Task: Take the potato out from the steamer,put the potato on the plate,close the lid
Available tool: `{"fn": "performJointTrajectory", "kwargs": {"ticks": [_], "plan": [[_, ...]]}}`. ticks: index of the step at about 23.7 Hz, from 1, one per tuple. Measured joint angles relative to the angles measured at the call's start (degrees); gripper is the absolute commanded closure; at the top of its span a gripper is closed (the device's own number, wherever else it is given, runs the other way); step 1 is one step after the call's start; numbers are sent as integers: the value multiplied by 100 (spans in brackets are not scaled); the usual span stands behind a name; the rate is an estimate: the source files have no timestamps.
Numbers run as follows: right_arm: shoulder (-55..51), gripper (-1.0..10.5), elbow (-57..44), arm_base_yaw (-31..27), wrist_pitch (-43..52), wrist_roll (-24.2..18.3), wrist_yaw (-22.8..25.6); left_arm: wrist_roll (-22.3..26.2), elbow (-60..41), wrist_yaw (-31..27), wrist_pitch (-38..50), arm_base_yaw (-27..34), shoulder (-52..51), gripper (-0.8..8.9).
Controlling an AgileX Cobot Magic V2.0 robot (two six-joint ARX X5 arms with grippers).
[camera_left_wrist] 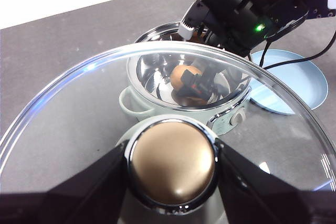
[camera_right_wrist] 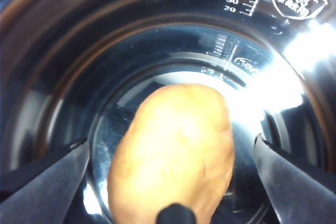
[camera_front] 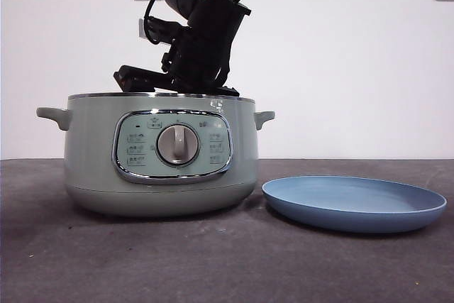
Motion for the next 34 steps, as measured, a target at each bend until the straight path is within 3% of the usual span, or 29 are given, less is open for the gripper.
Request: {"fn": "performJointTrajectory", "kwargs": {"ticks": [5,11,15,20,25,30,34], "plan": [[0,964,0,4,-13,-4,31,2,0,0,0,0,0,823],[-109,963,0,0,20,-4,39,2,0,0,17,0,0,823],[-1163,963,0,-4,-26,-7,50,2,0,0,109,0,0,823],[-2516,964,31,-181,-1003,-125,459,2,0,26,363,0,22,823],[-3187,964,20,-785,-2245,-254,481,7,0,26,409,0,24,823],[-3460,964,-509,-1204,-2339,-267,479,9,0,35,409,0,24,823],[-3720,964,-1419,-1427,-1869,-264,380,9,0,179,409,0,26,823]]}}
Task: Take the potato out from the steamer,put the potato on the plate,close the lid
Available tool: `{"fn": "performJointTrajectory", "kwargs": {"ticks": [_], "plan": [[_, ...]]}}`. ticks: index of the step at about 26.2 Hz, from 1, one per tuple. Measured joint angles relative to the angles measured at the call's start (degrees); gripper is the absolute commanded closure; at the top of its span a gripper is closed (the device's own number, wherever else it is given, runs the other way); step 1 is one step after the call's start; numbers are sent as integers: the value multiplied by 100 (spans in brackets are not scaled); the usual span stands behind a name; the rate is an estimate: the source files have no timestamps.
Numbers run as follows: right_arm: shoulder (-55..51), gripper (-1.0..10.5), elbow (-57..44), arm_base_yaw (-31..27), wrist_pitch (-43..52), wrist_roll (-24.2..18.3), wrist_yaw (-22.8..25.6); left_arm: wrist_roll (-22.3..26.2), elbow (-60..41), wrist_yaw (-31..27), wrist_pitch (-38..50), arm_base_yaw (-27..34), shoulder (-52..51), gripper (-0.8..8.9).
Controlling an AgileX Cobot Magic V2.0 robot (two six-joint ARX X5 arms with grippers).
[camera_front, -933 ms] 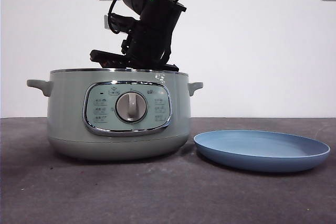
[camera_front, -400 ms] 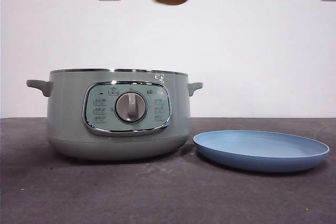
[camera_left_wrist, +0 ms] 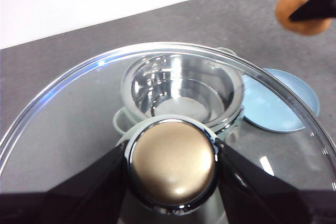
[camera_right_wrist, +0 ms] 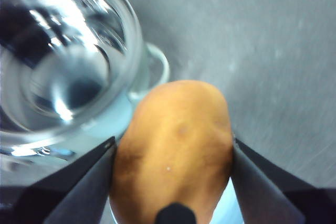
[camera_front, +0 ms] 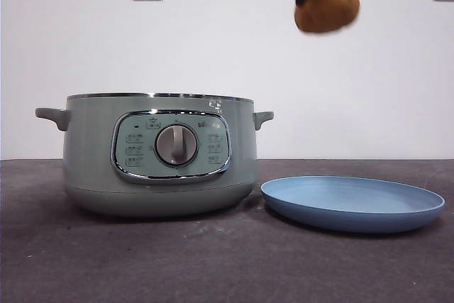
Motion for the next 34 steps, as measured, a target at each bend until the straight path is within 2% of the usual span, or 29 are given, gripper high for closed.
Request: {"fn": "performJointTrajectory", "kwargs": {"ticks": [4,14,19,30,31,32,34], "plan": [[-225,964,-1143,-238,767,57,-334,0,0,22,4,0,77,823],[-155,964,-3438,-354,2787,195,-356,2,0,129,186,0,431,823],[48,964,-3847,-426,3425,243,-356,2,0,144,212,0,566,823],[560,962,-3871,-621,3764,278,-356,63,0,341,640,0,1147,823],[562,935,-3871,-640,3759,295,-356,77,0,380,704,0,1202,823],[566,852,-3871,-643,3766,339,-356,87,0,448,857,0,1311,823],[566,571,-3871,-647,3775,424,-358,105,0,546,1139,-2,1547,823]]}}
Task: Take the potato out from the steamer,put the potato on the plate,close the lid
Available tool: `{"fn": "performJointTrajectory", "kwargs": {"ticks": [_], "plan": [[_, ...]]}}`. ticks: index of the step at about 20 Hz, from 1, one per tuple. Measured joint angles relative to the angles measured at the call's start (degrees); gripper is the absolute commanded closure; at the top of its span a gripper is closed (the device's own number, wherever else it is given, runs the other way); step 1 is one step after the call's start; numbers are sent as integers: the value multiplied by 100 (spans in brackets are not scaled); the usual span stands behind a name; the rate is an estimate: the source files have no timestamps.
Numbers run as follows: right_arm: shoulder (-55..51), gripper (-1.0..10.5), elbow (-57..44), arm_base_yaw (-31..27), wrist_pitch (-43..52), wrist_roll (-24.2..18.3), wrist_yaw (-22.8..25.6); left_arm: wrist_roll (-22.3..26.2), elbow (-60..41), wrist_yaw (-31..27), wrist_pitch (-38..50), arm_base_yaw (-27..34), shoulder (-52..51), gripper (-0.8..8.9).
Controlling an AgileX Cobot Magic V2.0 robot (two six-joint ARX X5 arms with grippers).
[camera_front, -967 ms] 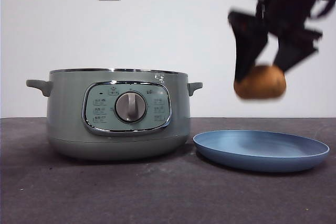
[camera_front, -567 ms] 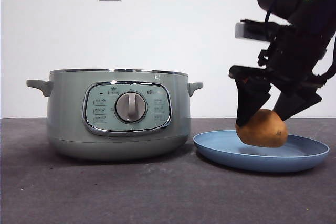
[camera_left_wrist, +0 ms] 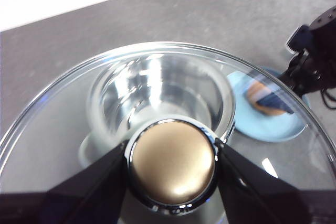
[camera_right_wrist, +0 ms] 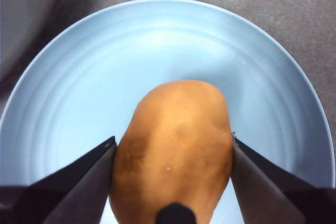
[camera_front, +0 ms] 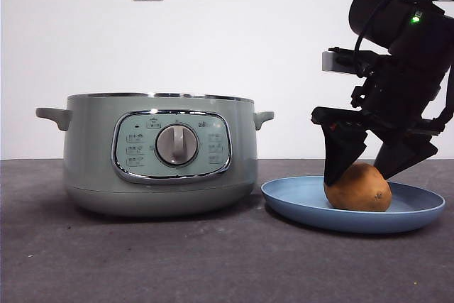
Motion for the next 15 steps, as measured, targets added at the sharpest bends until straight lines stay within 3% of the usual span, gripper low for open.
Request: {"fn": "performJointTrajectory", "kwargs": {"ticks": [2,3,8,15], "plan": [[-9,343,0,-31,0,55,2,61,0,50,289,-4,271,823],[-31,313,0,-31,-7,57,4,96,0,50,424,-4,407,823],[-553,313,-7,-35,-48,129,22,286,0,262,1244,-4,1261,823],[-2406,316,-7,-35,-256,162,24,474,0,302,2166,-4,2481,823]]}}
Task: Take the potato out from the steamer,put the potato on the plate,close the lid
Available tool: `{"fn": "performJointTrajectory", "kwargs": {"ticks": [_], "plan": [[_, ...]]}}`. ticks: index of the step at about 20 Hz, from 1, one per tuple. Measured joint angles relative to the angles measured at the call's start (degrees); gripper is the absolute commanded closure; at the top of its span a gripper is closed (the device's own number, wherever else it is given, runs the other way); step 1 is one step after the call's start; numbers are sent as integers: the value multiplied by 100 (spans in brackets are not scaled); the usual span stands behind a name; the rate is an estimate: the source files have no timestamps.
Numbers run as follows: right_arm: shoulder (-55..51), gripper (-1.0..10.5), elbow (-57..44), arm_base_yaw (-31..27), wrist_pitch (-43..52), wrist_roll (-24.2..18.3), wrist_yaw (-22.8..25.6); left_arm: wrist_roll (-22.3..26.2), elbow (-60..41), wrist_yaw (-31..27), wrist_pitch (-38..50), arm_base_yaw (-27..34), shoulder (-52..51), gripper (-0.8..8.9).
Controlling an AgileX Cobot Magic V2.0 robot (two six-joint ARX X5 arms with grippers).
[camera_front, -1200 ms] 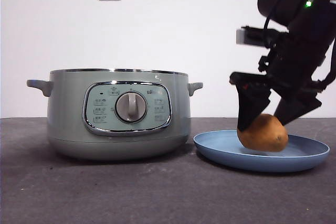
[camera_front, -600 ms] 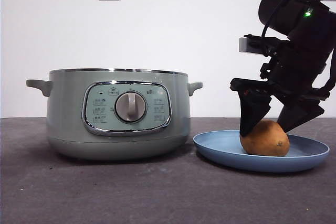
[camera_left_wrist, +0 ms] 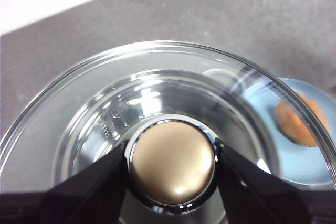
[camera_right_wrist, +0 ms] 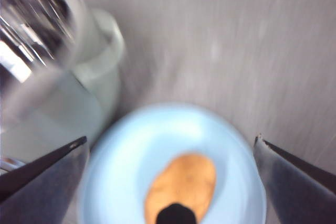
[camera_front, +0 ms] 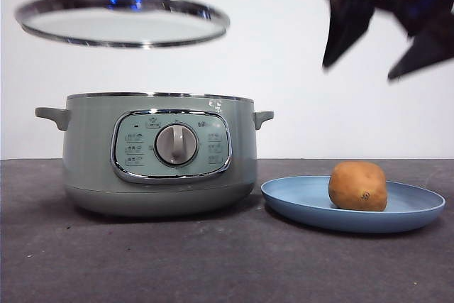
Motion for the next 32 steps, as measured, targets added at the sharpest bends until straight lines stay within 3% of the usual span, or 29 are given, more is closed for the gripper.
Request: {"fn": "performJointTrajectory", "kwargs": {"ticks": [6,10,32], "plan": [[-1633,316,0,0,-162,44,0,109,0,2,555,-17,673,823],[-2184,317,0,0,-313,105,2,122,0,4,713,-81,986,823],[-2282,317,0,0,-739,127,0,116,15,22,885,-153,1495,807]]}}
